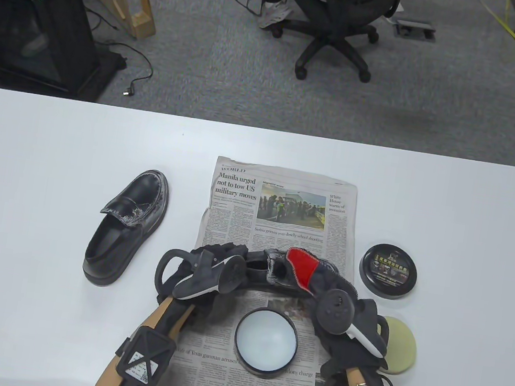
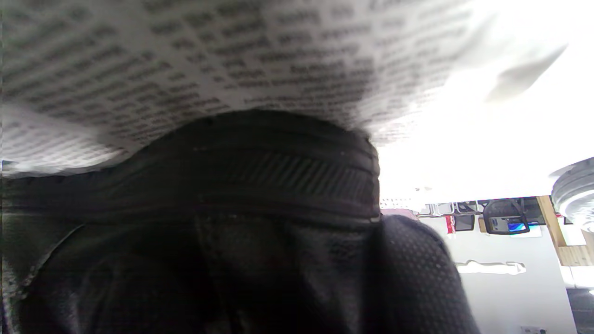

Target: Dip and apply leather care cream with polishing sponge on shoes

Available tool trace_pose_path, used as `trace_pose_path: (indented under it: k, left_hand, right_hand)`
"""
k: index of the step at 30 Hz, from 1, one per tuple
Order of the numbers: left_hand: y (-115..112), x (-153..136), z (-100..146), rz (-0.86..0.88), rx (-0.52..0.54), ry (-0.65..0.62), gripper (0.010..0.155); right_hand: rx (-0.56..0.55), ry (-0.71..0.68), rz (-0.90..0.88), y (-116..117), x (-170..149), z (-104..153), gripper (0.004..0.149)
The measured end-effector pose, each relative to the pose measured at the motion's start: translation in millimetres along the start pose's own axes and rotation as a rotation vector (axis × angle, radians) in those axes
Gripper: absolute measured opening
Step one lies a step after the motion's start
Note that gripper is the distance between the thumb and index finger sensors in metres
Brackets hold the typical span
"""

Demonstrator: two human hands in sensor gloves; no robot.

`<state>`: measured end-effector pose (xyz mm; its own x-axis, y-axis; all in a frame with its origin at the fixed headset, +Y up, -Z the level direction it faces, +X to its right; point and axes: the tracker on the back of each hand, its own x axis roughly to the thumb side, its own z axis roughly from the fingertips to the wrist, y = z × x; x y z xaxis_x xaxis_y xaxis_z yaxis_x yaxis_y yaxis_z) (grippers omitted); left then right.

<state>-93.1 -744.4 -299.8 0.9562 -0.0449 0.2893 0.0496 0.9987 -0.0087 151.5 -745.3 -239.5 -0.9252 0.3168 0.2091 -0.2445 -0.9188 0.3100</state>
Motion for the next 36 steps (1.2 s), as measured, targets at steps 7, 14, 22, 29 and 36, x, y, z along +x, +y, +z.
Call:
trace_pose_path:
  k: [7,14,22,29,36]
  left_hand:
    - [-0.4,-0.5,-0.8,0.010,-0.011,-0.020,0.071]
    - [-0.4,-0.5,-0.1,0.006,-0.002,-0.014,0.071]
    - [0.2,-0.3,0.0,-0.003,-0.006,-0.008,0.072]
    - [-0.3,-1.4,0.7,0.026,-0.013,-0.015,0.077]
    - [3.6,-2.6,2.1,0.047,-0.041,-0.021,0.085]
  right_hand:
    - [-0.049,-0.122,-0.064,-16.1,48.4,-29.4,0.057]
    - [0.000,0.098,-0.098,-20.9,24.8,-74.5,0.059]
    - [-0.007,0.171,-0.084,-24.8,-23.3,-41.8,0.058]
    - [-0.239,0.039,-0.176,-63.7,-39.7,30.4,0.057]
    - [-0.602,0.422,-0.021,-98.8,-105.0,84.9,0.056]
